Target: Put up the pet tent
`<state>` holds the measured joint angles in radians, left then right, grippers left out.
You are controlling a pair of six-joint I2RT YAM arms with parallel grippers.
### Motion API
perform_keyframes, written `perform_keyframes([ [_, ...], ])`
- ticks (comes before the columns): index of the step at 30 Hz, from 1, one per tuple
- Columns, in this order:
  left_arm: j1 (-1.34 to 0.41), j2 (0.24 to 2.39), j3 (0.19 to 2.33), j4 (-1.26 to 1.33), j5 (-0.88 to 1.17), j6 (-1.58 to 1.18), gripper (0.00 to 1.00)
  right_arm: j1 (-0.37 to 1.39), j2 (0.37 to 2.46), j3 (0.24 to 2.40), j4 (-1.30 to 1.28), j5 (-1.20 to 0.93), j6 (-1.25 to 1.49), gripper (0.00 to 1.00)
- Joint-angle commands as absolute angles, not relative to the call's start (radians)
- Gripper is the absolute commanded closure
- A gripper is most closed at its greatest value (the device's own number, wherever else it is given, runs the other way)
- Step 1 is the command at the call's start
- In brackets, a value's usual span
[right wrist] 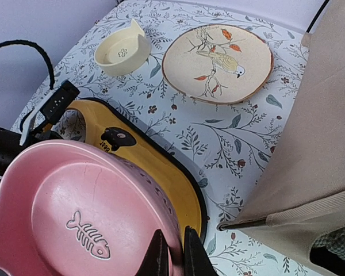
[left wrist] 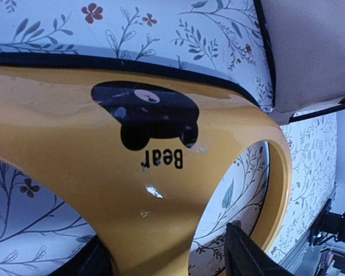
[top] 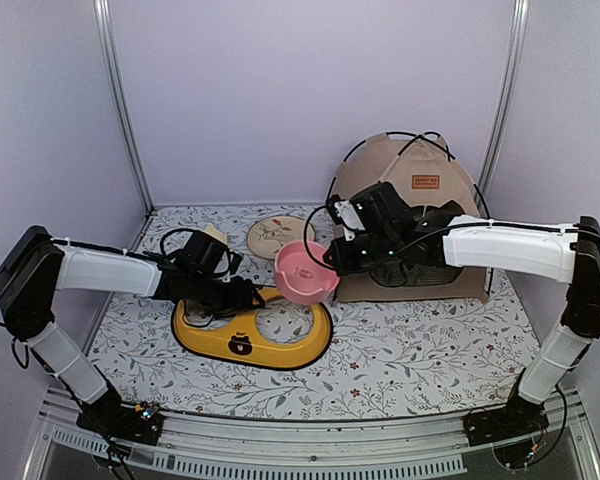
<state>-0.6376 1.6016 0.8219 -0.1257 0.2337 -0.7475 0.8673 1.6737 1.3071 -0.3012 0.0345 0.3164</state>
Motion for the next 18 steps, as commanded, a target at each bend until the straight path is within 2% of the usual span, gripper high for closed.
perform_keyframes([
  [1,-0.661,1.584,0.816,-0.050,0.249,-0.786,0.37,0.879,1.731,1.379,-0.285,0.000,0.328,1.00],
  [5,-0.666,1.548,0.772,-0.041,0.229,-0.831,0.36,0.897,1.795,1.428,-0.311,0.002,0.321,1.00],
  [8,-0.677,1.519,0.733,-0.030,0.209,-0.873,0.32,0.904,1.826,1.444,-0.314,-0.001,0.321,1.00],
  [15,-0.696,1.467,0.690,-0.042,0.145,-0.890,0.13,0.913,1.858,1.449,-0.311,-0.011,0.326,1.00],
  [18,-0.694,1.443,0.703,-0.097,0.087,-0.867,0.10,0.918,1.878,1.460,-0.316,-0.017,0.324,1.00],
])
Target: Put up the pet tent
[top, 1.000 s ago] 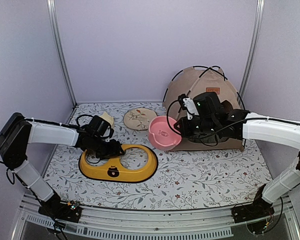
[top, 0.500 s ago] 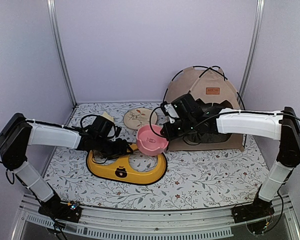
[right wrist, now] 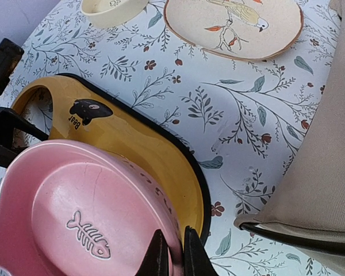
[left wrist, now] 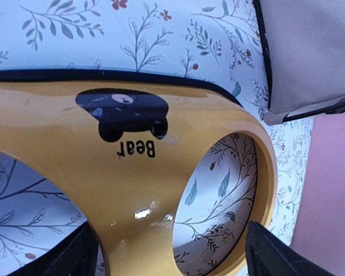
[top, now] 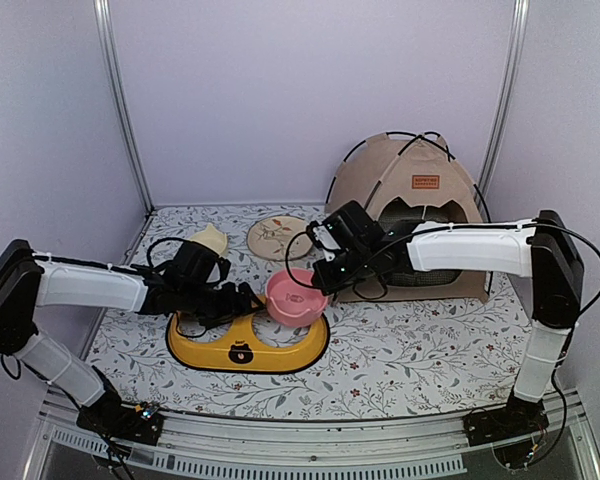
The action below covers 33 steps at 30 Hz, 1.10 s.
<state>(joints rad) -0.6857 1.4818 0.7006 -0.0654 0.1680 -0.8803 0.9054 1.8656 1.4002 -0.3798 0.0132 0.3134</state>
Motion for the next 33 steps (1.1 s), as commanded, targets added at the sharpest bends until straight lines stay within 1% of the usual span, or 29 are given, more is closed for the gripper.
perform_keyframes([
  [1,-0.694,1.431,0.707,-0.117,0.059,-0.859,0.10,0.920,1.884,1.464,-0.316,-0.019,0.323,1.00],
  [6,-0.675,1.371,0.714,-0.248,-0.089,-0.858,0.10,0.939,1.924,1.493,-0.308,-0.031,0.318,1.00],
  [10,-0.649,1.310,0.694,-0.274,-0.134,-0.858,0.09,0.964,1.969,1.526,-0.311,-0.005,0.310,1.00],
  [17,-0.606,1.267,0.698,-0.259,-0.130,-0.828,0.09,0.993,2.028,1.554,-0.345,0.108,0.295,1.00],
  [28,-0.589,1.280,0.715,-0.233,-0.101,-0.792,0.09,1.009,2.068,1.551,-0.370,0.204,0.283,1.00],
  [33,-0.588,1.294,0.727,-0.223,-0.089,-0.785,0.09,1.011,2.060,1.517,-0.390,0.250,0.279,1.00],
])
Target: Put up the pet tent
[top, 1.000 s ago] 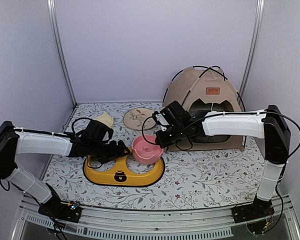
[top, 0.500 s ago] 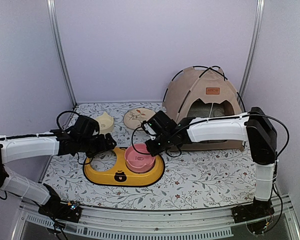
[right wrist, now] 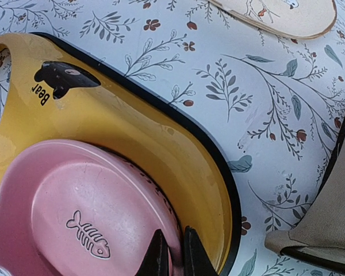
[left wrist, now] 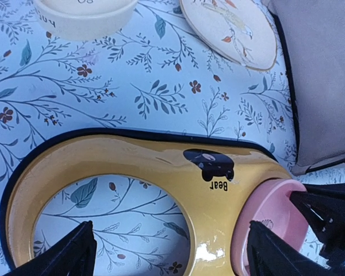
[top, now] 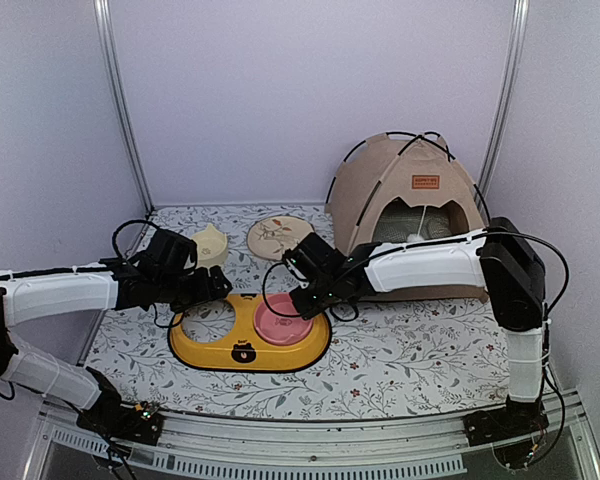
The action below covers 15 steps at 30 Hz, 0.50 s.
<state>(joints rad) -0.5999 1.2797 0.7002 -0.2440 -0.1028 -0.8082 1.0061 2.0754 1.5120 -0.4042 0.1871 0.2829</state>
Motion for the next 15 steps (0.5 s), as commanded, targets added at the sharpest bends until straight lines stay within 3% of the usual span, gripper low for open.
perform_keyframes([
  [1,-0.588,1.298,0.732,-0.223,-0.086,-0.784,0.09,1.010,2.053,1.505,-0.387,0.256,0.278,1.00],
  [9,-0.585,1.336,0.774,-0.227,-0.078,-0.757,0.08,1.009,2.011,1.450,-0.364,0.209,0.284,0.97],
  [13,-0.578,1.343,0.790,-0.230,-0.077,-0.748,0.08,1.008,2.002,1.460,-0.369,0.191,0.294,0.83],
  [15,-0.570,1.345,0.797,-0.231,-0.073,-0.742,0.08,1.009,1.996,1.469,-0.377,0.185,0.299,0.70],
])
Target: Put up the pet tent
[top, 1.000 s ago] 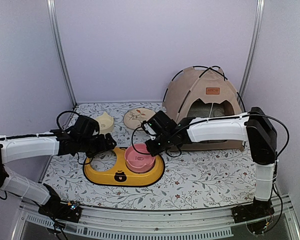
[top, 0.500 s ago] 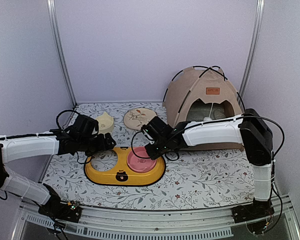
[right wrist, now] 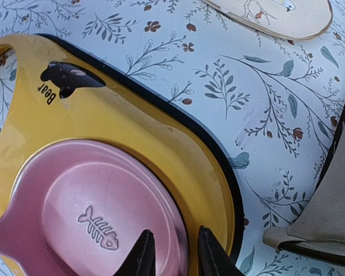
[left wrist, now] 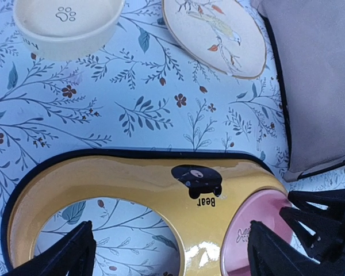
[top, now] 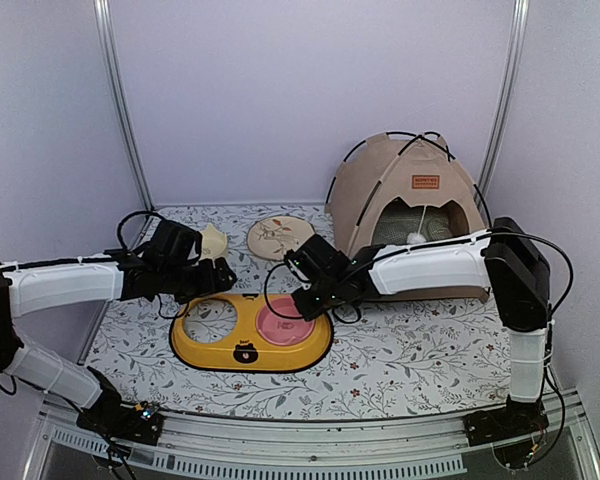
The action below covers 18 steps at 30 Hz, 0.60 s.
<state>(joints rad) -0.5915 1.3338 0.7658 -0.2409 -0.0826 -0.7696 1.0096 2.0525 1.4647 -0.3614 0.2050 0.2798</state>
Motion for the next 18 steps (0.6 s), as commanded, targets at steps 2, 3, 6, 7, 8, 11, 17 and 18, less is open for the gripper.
perform_keyframes([
  [2,-0.562,1.344,0.808,-0.237,-0.075,-0.734,0.07,1.008,1.986,1.474,-0.380,0.183,0.301,0.62],
  [3,-0.558,1.343,0.814,-0.240,-0.077,-0.729,0.07,1.009,1.981,1.476,-0.382,0.181,0.301,0.60],
  [6,-0.540,1.343,0.835,-0.255,-0.085,-0.711,0.07,1.009,1.965,1.482,-0.385,0.176,0.302,0.56],
  [7,-0.532,1.342,0.840,-0.258,-0.087,-0.705,0.07,1.009,1.959,1.484,-0.388,0.176,0.302,0.54],
  [8,-0.524,1.341,0.847,-0.262,-0.090,-0.697,0.07,1.009,1.952,1.486,-0.393,0.175,0.301,0.53],
  [11,-0.483,1.345,0.868,-0.275,-0.095,-0.685,0.07,1.009,1.920,1.484,-0.397,0.169,0.302,0.46],
  [17,-0.368,1.396,0.910,-0.280,-0.105,-0.675,0.07,1.009,1.794,1.409,-0.310,0.157,0.293,0.21],
  [18,-0.346,1.410,0.925,-0.283,-0.109,-0.675,0.07,1.009,1.770,1.395,-0.298,0.157,0.290,0.17],
])
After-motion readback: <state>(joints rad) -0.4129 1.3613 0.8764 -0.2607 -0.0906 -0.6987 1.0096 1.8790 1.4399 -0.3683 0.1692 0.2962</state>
